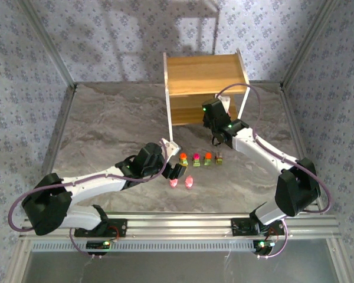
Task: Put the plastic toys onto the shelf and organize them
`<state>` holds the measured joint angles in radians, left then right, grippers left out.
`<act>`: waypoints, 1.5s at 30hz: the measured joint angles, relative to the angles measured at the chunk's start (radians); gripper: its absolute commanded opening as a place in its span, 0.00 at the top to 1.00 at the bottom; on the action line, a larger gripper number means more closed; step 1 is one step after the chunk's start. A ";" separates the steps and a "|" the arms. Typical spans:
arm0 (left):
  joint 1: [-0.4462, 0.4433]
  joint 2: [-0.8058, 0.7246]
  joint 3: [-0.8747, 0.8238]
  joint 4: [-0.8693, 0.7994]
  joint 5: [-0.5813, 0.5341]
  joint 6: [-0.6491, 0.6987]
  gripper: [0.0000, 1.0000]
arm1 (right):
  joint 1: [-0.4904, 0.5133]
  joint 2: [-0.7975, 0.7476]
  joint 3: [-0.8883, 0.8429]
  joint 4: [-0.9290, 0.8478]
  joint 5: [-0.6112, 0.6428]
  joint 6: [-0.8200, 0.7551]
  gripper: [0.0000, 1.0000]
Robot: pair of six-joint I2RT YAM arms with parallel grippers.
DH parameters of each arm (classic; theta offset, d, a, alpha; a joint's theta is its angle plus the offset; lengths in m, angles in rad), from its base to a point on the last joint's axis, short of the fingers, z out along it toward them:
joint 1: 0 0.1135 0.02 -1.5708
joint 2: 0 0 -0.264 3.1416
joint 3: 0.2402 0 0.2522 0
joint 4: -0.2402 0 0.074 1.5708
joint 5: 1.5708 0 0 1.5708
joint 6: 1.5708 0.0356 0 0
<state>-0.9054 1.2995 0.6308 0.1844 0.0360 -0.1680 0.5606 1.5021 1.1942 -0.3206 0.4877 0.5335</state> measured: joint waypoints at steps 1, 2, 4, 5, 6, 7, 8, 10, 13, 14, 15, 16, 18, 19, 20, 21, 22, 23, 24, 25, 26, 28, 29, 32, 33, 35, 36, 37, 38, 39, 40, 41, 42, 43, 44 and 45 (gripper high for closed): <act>0.000 0.000 0.000 0.000 0.000 0.000 0.11 | 0.000 0.001 0.000 0.000 0.000 0.000 0.67; 0.000 0.000 0.000 0.000 0.000 0.000 0.11 | 0.000 0.001 0.000 0.000 0.000 0.000 0.67; 0.000 0.000 0.000 0.000 0.000 0.000 0.11 | -0.001 0.002 0.002 0.000 -0.001 0.000 0.67; 0.000 0.000 0.000 0.000 0.000 0.000 0.11 | -0.002 0.003 0.002 0.001 -0.003 0.000 0.67; 0.000 0.000 0.000 0.000 0.000 0.000 0.11 | -0.003 0.003 0.002 0.002 -0.003 0.000 0.67; 0.000 0.000 0.000 0.000 0.000 0.000 0.11 | -0.005 0.004 0.003 0.002 -0.003 0.000 0.67; 0.000 0.000 0.000 0.000 0.000 0.000 0.11 | -0.006 0.005 0.004 0.003 -0.004 0.000 0.67; 0.000 0.000 0.000 0.000 0.000 0.000 0.11 | -0.009 0.009 0.006 0.005 -0.005 0.000 0.67; 0.000 0.000 0.000 0.000 0.000 0.000 0.11 | -0.010 0.015 0.006 0.007 -0.006 0.000 0.67; 0.000 0.000 0.000 0.000 0.000 0.000 0.11 | -0.010 0.018 0.006 0.007 -0.006 0.000 0.67; 0.000 0.000 0.000 0.000 0.000 0.000 0.11 | -0.010 0.021 0.006 0.007 -0.007 0.000 0.67; 0.000 0.000 0.000 0.000 0.000 0.000 0.11 | -0.010 0.023 0.006 0.007 -0.007 0.000 0.67; 0.000 0.000 0.000 0.000 0.000 0.000 0.11 | -0.010 0.025 0.005 0.007 -0.010 0.000 0.67; 0.000 0.000 0.000 0.000 0.000 0.001 0.11 | -0.010 0.025 0.005 0.007 -0.010 0.000 0.67; 0.000 0.000 0.000 0.000 0.000 0.001 0.11 | -0.010 0.025 0.005 0.007 -0.011 0.000 0.67; 0.000 0.000 0.000 0.000 0.000 0.001 0.11 | -0.010 0.025 0.004 0.007 -0.011 0.000 0.67; 0.000 0.000 0.000 0.000 0.000 0.001 0.11 | -0.010 0.025 0.004 0.007 -0.011 0.000 0.67; 0.000 0.000 0.000 0.000 0.000 0.001 0.11 | -0.010 0.025 0.004 0.008 -0.011 0.000 0.67; 0.000 0.000 0.000 0.000 0.000 0.002 0.11 | -0.010 0.025 0.004 0.008 -0.010 0.000 0.67; 0.000 0.000 0.000 0.000 0.000 0.002 0.11 | -0.010 0.026 0.004 0.008 -0.010 0.000 0.67; 0.000 0.000 0.000 0.000 0.000 0.002 0.11 | -0.010 0.026 0.004 0.009 -0.010 0.000 0.67; 0.000 0.000 0.000 0.000 0.000 0.003 0.11 | -0.010 0.028 0.004 0.012 -0.010 0.000 0.67; 0.000 0.000 0.000 0.000 0.000 0.003 0.11 | -0.011 0.031 0.004 0.014 -0.010 0.000 0.67; 0.000 0.000 0.000 0.000 0.000 0.003 0.11 | -0.012 0.044 0.003 0.020 -0.005 0.000 0.67; 0.000 0.000 0.000 0.000 0.000 0.003 0.11 | -0.013 0.049 0.003 0.023 -0.005 0.000 0.67; 0.000 0.000 0.000 0.000 0.000 0.003 0.11 | -0.016 0.059 0.003 0.033 -0.004 0.000 0.67; 0.000 0.000 0.000 0.000 0.000 0.003 0.11 | -0.017 0.062 0.003 0.040 -0.002 0.000 0.67; 0.000 0.000 0.000 0.000 0.000 0.003 0.11 | -0.017 0.063 0.003 0.042 0.000 0.000 0.67; 0.000 0.000 0.000 0.000 0.000 0.003 0.11 | -0.017 0.063 0.003 0.042 0.002 0.000 0.67; 0.000 0.000 0.000 0.000 0.000 0.003 0.11 | -0.017 0.063 0.003 0.043 0.005 0.000 0.67; 0.000 0.000 0.000 0.000 0.000 0.003 0.11 | -0.017 0.063 0.003 0.046 0.006 0.000 0.67; 0.000 0.000 0.000 0.000 0.000 0.003 0.11 | -0.017 0.063 0.003 0.047 0.009 0.000 0.67; 0.000 0.000 0.000 0.000 0.000 0.003 0.11 | -0.017 0.063 0.000 0.051 0.014 0.000 0.67; 0.000 0.000 0.000 0.000 0.000 0.003 0.11 | -0.018 0.063 -0.004 0.054 0.018 0.000 0.67; 0.000 0.000 0.000 0.000 0.000 0.003 0.11 | -0.018 0.063 -0.008 0.060 0.021 0.000 0.67; 0.000 0.000 0.000 0.000 0.000 0.003 0.11 | -0.018 0.063 -0.009 0.061 0.024 0.000 0.67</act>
<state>-0.9054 1.2995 0.6308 0.1841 0.0364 -0.1654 0.5430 1.5650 1.1851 -0.2596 0.5117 0.5335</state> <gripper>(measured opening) 0.892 0.329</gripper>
